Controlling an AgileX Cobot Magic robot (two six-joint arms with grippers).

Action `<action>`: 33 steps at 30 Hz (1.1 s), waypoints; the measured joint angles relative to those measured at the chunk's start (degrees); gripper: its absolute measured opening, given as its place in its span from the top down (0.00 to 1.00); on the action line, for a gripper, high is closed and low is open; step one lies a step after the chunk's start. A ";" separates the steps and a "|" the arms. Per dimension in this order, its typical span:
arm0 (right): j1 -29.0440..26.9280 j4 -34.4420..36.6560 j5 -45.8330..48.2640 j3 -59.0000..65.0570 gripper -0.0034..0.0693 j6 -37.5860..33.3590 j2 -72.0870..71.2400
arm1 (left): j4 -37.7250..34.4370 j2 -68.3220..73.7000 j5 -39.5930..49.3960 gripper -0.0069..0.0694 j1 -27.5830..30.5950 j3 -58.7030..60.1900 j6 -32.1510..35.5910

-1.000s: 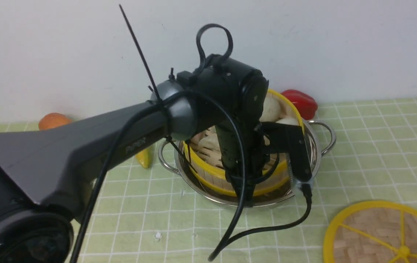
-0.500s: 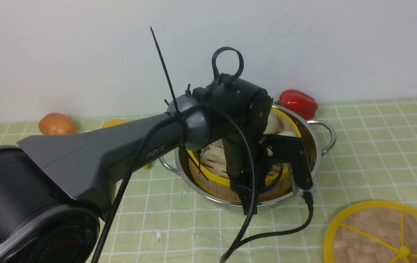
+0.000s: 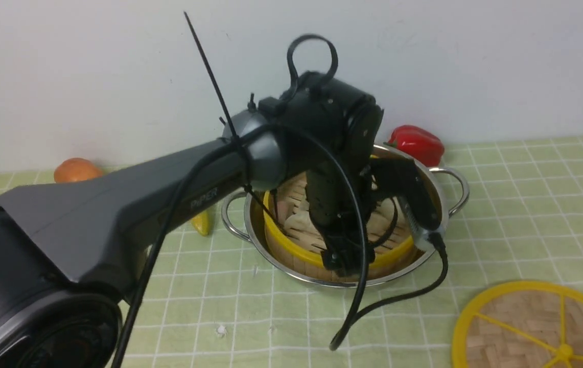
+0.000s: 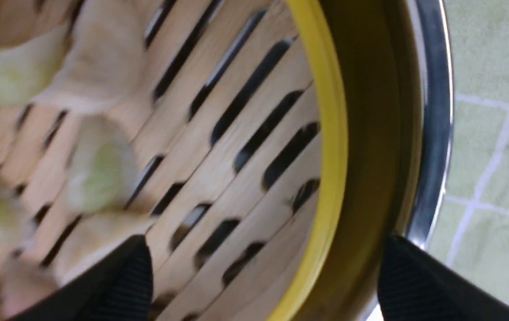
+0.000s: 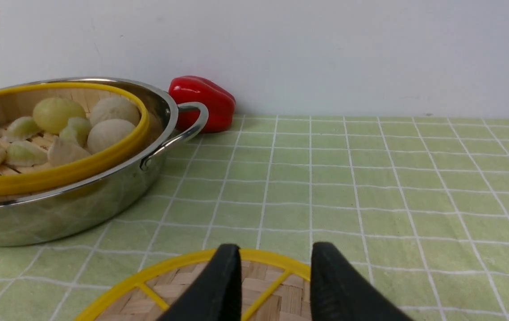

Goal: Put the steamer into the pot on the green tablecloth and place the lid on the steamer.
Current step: 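Place the bamboo steamer basket with dumplings into the steel pot with the left gripper, then move the gripper down to the bamboo steamer lid and grasp its center knob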

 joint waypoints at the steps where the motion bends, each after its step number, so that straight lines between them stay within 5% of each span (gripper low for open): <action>1: 0.00 0.00 0.00 0.00 0.62 0.00 0.00 | 0.64 -0.26 0.41 0.08 0.00 -1.16 -0.55; 8: 0.00 0.00 0.00 0.00 0.62 0.05 0.00 | 6.90 -3.15 0.72 0.21 0.00 -10.19 -7.09; 13: 0.00 0.00 0.00 0.00 0.62 0.05 0.00 | 10.86 -10.84 0.84 0.53 0.25 -12.77 -14.33; 15: 0.00 0.00 0.00 0.00 0.62 0.05 0.00 | 11.12 -15.92 0.88 0.80 0.31 -13.00 -18.17; 17: 0.00 0.00 0.00 0.00 0.62 0.05 0.00 | 10.76 -20.20 0.92 0.90 0.38 -13.19 -21.80; 22: 0.00 0.00 0.00 0.00 0.62 0.05 0.00 | 8.37 -28.75 0.92 0.94 0.38 -13.19 -30.63; 33: 0.00 0.00 0.00 0.00 0.62 0.05 0.00 | 10.84 -33.29 0.98 0.93 0.38 -13.19 -32.58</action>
